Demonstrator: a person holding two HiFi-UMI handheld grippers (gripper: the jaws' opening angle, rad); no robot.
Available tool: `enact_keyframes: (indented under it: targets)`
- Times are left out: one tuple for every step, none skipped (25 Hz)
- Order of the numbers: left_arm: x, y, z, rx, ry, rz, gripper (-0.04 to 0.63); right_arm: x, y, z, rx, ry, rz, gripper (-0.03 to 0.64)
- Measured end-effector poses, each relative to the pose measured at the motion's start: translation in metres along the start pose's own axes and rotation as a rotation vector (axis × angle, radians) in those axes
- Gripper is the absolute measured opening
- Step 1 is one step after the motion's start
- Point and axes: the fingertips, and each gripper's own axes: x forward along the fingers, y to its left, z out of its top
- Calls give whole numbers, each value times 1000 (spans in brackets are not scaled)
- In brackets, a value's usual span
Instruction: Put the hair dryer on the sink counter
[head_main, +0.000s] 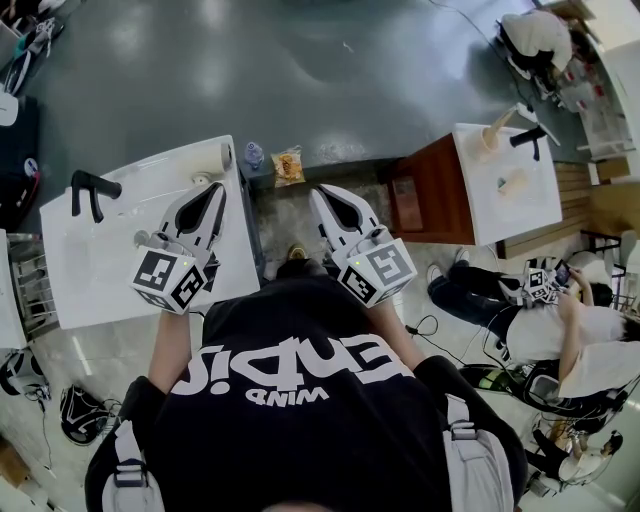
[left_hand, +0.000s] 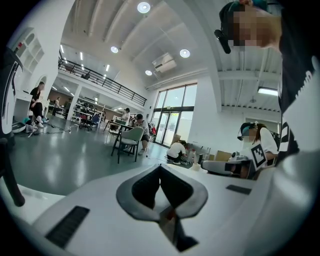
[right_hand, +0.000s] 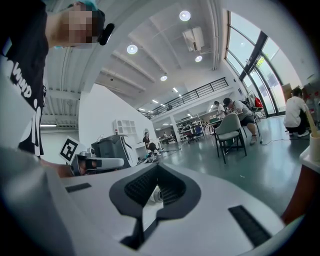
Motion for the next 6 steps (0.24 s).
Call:
enact_keyframes:
  targets:
    - [0,0,-1,-4,1,0,20,0,0,0,-1,-1,-1,18]
    - [1,0,-2,-8,3,-1,20,-1,-1,0,-1,-1,-1,18]
    - [1,-1,-3,-12,5,-3,20,-1,-1,0,0,0,-2,18]
    - [2,-1,-4,-15,7,-5,20,-1,-2,-1,2,1,-2,18]
    - [2,-1,-5,-17,9,-8,20,-2,-2,-1,4,2,-3,18]
    - [2,-1,-5,-20,12,-10,20,-2,-3,-2,5,4,-3,18]
